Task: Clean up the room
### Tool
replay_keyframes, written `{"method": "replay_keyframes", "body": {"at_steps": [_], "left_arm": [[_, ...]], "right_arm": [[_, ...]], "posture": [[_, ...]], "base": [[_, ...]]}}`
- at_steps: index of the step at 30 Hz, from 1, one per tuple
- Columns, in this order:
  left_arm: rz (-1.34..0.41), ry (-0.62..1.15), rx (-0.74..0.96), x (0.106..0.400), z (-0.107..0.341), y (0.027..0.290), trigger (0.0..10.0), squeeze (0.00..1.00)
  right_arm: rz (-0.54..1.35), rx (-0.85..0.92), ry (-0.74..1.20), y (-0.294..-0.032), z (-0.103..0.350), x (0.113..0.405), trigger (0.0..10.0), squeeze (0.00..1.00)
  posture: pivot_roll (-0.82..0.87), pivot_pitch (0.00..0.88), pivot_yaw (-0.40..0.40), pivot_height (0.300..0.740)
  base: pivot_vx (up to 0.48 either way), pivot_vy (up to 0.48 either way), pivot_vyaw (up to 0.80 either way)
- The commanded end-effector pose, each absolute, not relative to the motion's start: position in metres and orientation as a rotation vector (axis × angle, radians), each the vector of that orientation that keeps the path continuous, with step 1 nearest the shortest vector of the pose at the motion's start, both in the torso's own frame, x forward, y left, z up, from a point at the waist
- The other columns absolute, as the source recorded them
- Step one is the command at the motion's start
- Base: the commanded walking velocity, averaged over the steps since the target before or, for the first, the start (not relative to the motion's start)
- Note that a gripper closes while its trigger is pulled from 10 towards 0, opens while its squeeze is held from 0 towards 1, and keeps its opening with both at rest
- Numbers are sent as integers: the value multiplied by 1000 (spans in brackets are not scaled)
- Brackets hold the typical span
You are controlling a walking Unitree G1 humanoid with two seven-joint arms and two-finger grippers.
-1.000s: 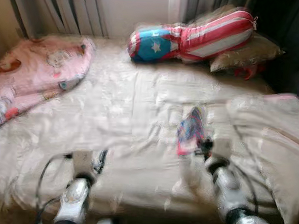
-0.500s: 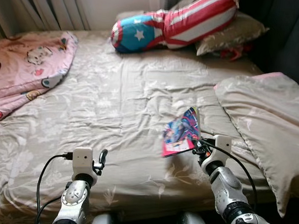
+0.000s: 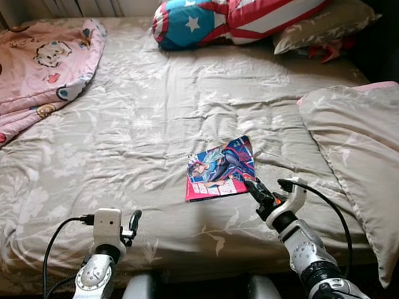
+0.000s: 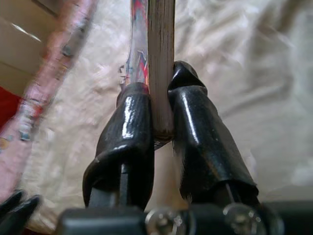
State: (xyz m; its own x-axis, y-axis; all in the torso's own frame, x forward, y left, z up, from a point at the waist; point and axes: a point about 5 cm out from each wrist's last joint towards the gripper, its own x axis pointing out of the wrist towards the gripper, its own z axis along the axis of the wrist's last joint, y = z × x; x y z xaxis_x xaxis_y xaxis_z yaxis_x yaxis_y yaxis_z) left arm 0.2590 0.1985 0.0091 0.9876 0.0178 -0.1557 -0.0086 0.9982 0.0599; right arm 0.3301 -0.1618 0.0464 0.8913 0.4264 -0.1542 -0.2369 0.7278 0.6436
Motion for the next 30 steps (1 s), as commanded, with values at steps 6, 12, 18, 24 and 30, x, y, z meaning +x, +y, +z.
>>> {"method": "replay_keyframes", "body": {"at_steps": [6,12,18,24,30], "left_arm": [[-6,193,89,250,4,204,10000,0],[-10,207,99,245,1,205,10000,0],[-12,215,100,243,1,203,10000,0],[-7,217,99,243,3,203,10000,0],[-2,218,95,244,3,202,10000,0]], "right_arm": [[174,605,439,-181,19,312,10000,0],[64,582,467,-196,12,307,10000,0],[24,574,474,-202,11,305,10000,71],[1,539,462,-205,16,310,10000,922],[-36,507,450,-208,20,314,10000,122]], "posture": [[-21,235,76,625],[-22,232,86,625],[-17,234,86,625],[-10,239,82,625],[-5,241,76,625]], "base": [[0,0,0],[0,0,0],[0,0,0],[0,0,0],[0,0,0]]}}
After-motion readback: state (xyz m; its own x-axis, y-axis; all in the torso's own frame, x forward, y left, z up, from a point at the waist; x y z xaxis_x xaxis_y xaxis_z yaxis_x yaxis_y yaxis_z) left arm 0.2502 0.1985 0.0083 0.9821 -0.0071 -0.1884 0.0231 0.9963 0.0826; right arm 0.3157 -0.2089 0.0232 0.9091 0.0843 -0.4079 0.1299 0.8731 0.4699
